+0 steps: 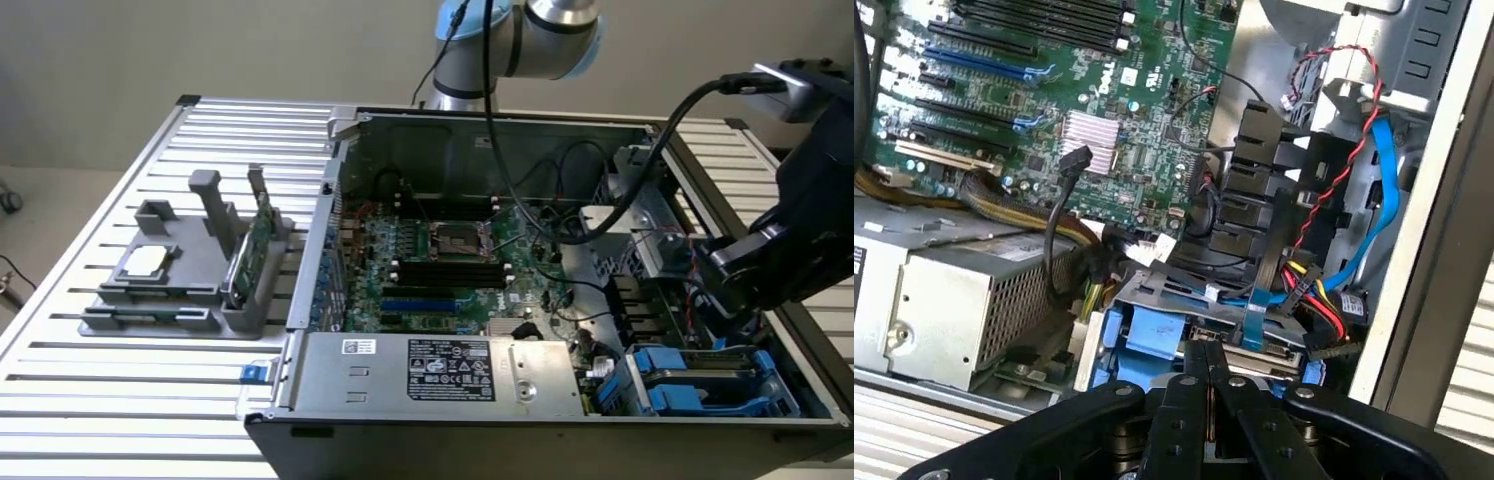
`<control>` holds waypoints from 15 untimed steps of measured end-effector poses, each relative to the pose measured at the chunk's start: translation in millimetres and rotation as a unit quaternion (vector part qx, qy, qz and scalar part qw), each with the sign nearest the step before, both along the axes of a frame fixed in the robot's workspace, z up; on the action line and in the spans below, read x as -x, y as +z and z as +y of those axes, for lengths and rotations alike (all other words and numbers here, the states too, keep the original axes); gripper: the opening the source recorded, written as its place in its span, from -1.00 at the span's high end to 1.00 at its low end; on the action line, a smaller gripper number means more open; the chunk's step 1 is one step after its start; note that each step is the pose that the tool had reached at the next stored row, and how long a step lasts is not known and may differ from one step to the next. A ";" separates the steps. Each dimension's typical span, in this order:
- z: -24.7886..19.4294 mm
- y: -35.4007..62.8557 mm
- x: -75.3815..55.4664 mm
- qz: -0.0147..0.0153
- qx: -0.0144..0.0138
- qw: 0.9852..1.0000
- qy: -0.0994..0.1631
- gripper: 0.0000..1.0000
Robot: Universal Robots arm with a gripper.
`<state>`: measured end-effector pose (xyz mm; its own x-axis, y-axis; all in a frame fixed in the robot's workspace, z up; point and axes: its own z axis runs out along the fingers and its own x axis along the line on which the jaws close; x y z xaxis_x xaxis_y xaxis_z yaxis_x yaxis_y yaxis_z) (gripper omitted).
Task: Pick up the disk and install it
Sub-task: 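Insert the first disk wire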
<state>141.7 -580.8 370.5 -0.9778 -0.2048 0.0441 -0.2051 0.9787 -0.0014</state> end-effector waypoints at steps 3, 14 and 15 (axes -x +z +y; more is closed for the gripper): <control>0.0 0.0 0.0 0.000 0.000 1.000 -0.022 0.79; 0.0 -0.1 0.0 -0.003 0.000 0.995 -0.101 0.79; 0.0 0.0 0.0 -0.003 0.000 0.994 -0.109 0.79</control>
